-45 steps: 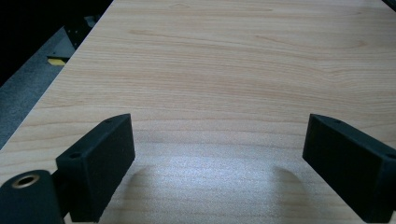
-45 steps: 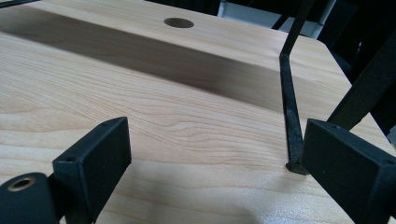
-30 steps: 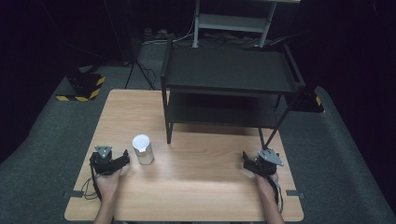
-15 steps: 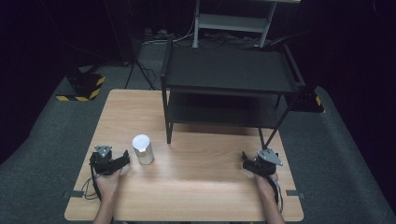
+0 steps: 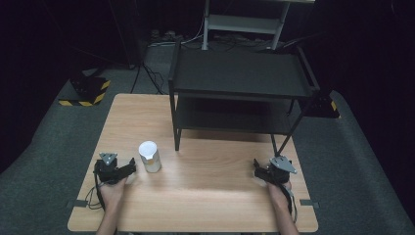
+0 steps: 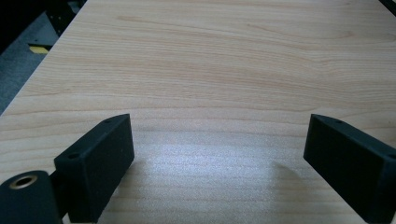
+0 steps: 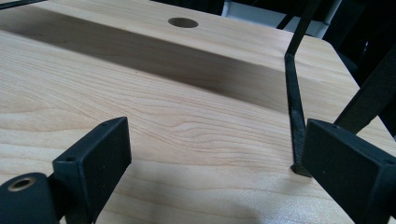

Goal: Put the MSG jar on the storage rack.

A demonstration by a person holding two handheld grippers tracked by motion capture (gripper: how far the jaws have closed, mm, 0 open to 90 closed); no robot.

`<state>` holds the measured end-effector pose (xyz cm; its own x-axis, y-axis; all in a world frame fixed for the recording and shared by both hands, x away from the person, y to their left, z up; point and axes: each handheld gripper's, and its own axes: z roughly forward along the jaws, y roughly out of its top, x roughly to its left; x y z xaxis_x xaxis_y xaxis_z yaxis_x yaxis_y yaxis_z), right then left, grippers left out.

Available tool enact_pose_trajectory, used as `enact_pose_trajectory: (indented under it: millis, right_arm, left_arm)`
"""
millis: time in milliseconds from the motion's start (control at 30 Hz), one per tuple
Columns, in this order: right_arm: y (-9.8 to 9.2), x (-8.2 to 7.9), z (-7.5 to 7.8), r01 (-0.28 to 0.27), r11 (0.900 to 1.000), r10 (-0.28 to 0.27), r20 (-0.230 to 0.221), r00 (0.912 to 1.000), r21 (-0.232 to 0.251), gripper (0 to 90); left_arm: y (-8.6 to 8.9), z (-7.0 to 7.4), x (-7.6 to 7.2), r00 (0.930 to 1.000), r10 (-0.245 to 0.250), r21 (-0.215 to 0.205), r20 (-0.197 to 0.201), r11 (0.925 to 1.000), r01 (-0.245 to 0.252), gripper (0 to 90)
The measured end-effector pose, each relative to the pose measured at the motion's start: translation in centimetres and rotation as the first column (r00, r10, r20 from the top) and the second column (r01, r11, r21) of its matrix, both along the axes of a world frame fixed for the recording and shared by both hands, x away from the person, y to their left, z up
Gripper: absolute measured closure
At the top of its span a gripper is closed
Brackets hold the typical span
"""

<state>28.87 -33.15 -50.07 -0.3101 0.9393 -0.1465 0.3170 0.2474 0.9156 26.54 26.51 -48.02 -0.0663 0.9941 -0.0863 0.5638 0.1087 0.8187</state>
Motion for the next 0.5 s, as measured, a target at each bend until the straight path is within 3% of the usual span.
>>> enact_pose_trajectory:
  millis: [133,367,500]
  right_arm:
    - [0.0,-0.1,0.0,0.007,1.000,-0.007,0.003,1.0000,0.005,8.3]
    - [-0.1,-0.1,0.0,0.014,1.000,-0.014,0.002,0.9999,0.017,8.3]
    - [-0.1,-0.1,0.0,0.012,1.000,-0.012,0.002,0.9999,0.017,8.3]
  left_arm:
    - [0.8,0.1,0.1,1.0000,0.003,-0.039,-0.006,0.9992,-0.004,8.7]
    - [0.6,0.2,-0.5,0.9999,-0.008,-0.011,-0.007,0.9999,0.008,8.8]
    - [0.9,0.3,-1.3,1.0000,0.003,-0.018,-0.004,0.9998,-0.003,8.8]
